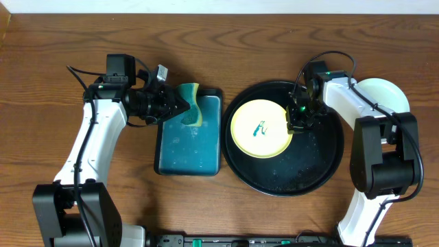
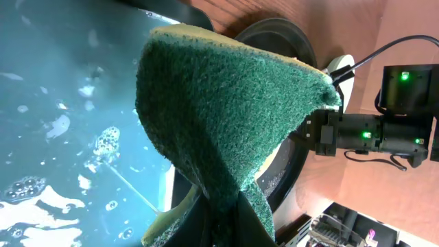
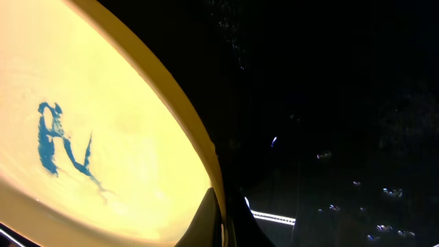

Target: Clean dirty plates on tray and stack at the side

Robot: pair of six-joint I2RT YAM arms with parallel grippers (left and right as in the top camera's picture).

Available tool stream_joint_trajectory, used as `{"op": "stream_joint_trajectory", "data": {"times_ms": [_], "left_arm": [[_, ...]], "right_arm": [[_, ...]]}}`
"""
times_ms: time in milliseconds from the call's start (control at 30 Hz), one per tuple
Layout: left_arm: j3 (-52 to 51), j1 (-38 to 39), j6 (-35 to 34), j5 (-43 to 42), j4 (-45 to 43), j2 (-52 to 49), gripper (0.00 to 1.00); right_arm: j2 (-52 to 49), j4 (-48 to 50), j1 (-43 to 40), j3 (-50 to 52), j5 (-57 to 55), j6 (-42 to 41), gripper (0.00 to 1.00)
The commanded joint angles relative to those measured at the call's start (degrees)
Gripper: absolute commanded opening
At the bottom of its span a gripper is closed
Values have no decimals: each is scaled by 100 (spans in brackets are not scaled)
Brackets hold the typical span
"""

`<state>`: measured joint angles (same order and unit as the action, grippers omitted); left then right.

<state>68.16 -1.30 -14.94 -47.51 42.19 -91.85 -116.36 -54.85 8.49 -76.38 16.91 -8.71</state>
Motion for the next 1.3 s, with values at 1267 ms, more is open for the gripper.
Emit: {"op": "stream_joint_trajectory", "data": {"times_ms": [1267], "left_arm": [[20,-24,273,83,238,11,7]], "right_arm": [[-96,114,61,48,-511,63,1]]}}
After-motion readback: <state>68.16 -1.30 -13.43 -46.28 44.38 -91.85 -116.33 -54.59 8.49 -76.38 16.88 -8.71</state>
